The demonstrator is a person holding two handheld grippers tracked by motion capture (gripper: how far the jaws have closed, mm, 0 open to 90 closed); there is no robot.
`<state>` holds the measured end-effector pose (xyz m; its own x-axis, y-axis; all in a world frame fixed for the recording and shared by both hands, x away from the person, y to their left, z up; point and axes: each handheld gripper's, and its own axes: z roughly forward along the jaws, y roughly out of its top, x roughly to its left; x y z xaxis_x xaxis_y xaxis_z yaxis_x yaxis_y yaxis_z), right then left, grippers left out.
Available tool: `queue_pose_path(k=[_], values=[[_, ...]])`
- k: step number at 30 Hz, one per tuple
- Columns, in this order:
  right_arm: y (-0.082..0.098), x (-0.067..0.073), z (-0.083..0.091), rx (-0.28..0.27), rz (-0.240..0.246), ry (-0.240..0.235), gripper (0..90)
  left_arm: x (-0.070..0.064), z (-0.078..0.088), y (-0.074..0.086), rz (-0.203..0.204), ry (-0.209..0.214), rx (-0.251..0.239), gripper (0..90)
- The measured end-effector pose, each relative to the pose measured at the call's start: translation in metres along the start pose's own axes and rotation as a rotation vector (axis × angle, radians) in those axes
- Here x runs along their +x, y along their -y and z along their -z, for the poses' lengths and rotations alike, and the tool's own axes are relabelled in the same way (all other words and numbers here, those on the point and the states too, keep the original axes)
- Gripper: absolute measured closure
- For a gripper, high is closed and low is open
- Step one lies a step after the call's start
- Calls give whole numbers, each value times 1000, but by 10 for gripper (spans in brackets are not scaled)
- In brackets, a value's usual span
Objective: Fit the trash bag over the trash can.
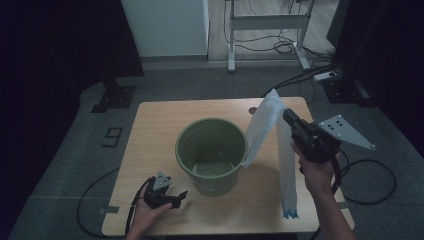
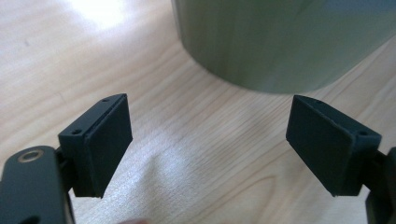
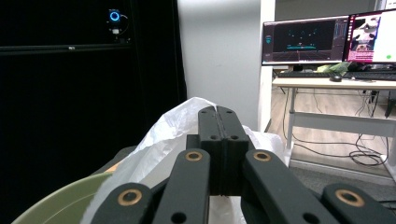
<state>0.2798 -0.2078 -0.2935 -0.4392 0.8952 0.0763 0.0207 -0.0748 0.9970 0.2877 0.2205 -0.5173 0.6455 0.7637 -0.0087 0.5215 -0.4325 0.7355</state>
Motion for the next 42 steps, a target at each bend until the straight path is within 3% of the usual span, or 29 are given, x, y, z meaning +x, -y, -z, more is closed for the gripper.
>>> queue_pose_path(k=[7,15,19,31,42], values=[[-3,4,-4,1,-3,-11,893,-2,33,-1,34,11,-53,145],[-15,14,-9,-5,14,-27,893,-11,55,-12,21,21,-100,159],[-22,21,-15,-1,31,-34,893,-13,53,-13,14,22,-95,158],[-50,40,-17,-33,75,-52,893,-5,41,-5,57,39,-72,158],[-63,45,-10,-60,87,-54,893,-4,33,-2,65,48,-51,158]])
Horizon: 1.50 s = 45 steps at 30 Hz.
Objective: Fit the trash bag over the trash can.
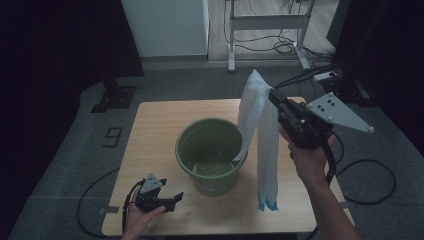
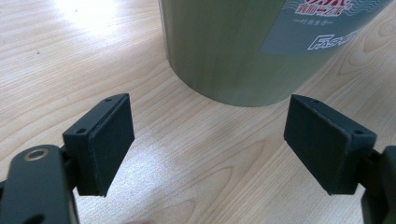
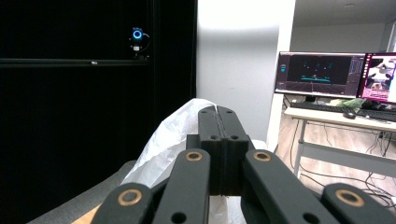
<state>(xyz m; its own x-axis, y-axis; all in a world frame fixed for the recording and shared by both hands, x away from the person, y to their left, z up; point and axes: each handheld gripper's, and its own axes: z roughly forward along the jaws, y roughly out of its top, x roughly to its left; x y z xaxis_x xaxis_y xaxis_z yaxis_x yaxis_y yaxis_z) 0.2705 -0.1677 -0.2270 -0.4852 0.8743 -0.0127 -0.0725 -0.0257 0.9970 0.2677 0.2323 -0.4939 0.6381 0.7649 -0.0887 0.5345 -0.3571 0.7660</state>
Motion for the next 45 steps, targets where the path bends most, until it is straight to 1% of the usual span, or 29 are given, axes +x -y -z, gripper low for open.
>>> queue_pose_path(k=[6,15,19,22,23,25,27,28,29,30,31,35,36,39,43,45], values=[[3,3,1,2,-4,-11,893,1,-1,1,4,-2,4,158],[43,14,-10,68,-22,-49,893,2,-3,2,4,-6,10,158],[60,16,-14,91,-42,-59,893,2,-2,2,5,-7,9,158],[75,17,-18,111,-69,-65,892,2,0,2,8,-10,5,158],[75,17,-18,111,-69,-65,892,2,1,2,8,-11,2,158],[90,20,-23,145,-81,-74,892,0,6,-1,8,-12,-11,158],[96,23,-25,159,-81,-80,892,-1,9,-3,4,-11,-20,158],[96,23,-25,159,-81,-80,892,-1,9,-3,4,-11,-20,158],[103,26,-29,176,-79,-87,892,-1,10,-4,5,-7,-23,156],[103,26,-29,176,-79,-87,892,-2,12,-5,2,-5,-25,156],[110,29,-32,192,-77,-92,892,-3,15,-7,-5,-5,-32,155],[119,30,-34,205,-88,-92,892,-6,23,-10,-8,-10,-51,154],[125,29,-36,219,-90,-89,892,-7,27,-12,-14,-13,-61,154],[133,30,-36,241,-87,-94,892,-11,34,-16,-18,-17,-80,155],[145,35,-36,267,-82,-121,892,-16,40,-21,-27,-22,-93,155],[151,38,-35,278,-77,-135,892,-23,47,-27,-45,-26,-110,155]])
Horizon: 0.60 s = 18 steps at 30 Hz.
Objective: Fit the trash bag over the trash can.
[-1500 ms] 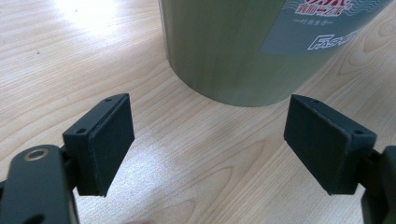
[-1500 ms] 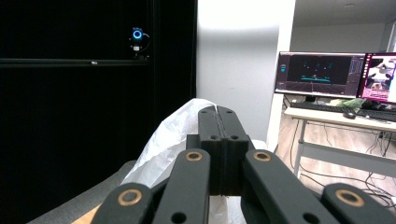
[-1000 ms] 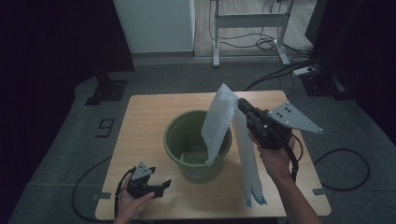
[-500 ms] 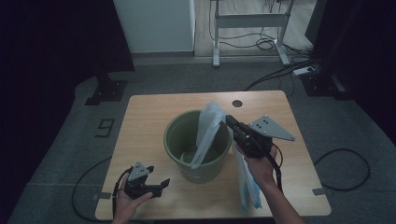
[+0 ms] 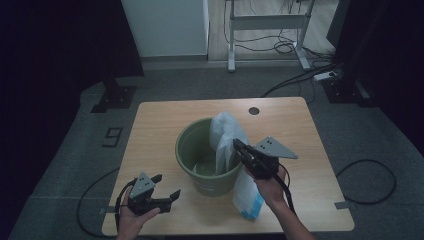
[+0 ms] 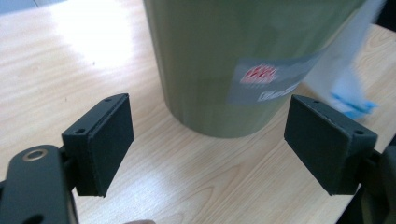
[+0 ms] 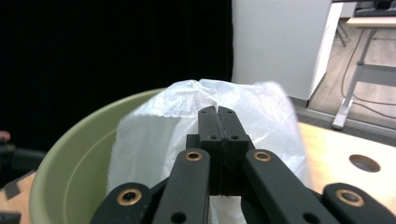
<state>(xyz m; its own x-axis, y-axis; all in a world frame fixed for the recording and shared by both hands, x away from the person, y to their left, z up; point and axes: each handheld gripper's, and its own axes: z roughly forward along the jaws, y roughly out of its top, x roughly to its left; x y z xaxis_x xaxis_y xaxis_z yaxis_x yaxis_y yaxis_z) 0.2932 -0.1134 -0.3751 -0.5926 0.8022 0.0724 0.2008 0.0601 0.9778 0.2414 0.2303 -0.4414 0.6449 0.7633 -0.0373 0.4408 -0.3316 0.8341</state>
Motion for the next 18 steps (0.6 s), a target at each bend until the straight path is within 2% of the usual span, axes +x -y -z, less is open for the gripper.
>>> queue_pose_path(k=[9,18], values=[[14,6,-2,27,-12,-48,891,-14,12,-20,-15,-20,-27,163],[11,5,0,15,-23,-59,890,-25,6,-39,-13,-2,-44,177]])
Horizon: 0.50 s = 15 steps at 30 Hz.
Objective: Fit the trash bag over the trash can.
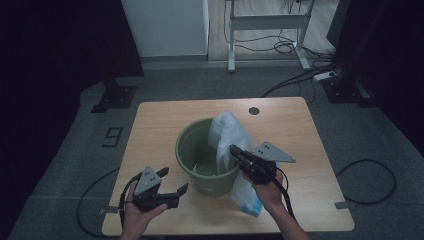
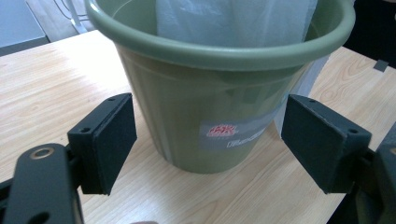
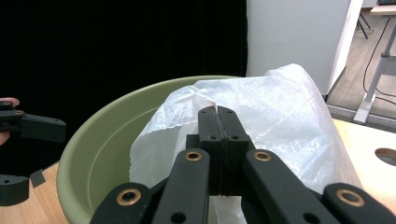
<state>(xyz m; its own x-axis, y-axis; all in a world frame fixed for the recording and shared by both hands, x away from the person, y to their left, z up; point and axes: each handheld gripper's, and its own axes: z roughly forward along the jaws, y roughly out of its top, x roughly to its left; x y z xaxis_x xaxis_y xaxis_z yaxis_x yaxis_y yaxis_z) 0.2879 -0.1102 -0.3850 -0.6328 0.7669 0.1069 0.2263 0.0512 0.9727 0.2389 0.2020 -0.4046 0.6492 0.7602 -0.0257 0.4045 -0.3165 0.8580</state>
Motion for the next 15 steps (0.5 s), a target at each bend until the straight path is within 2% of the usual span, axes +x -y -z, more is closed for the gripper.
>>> queue_pose_path(k=[6,13,14,15], values=[[-1,0,-3,8,-1,-14,879,-1,-5,-1,20,6,-6,176],[-5,13,-15,45,39,-68,889,1,-6,0,32,6,-8,176],[-5,14,-16,58,41,-74,882,2,-6,1,37,5,-8,177],[-4,15,-16,68,41,-83,830,2,-6,1,38,5,-7,177]])
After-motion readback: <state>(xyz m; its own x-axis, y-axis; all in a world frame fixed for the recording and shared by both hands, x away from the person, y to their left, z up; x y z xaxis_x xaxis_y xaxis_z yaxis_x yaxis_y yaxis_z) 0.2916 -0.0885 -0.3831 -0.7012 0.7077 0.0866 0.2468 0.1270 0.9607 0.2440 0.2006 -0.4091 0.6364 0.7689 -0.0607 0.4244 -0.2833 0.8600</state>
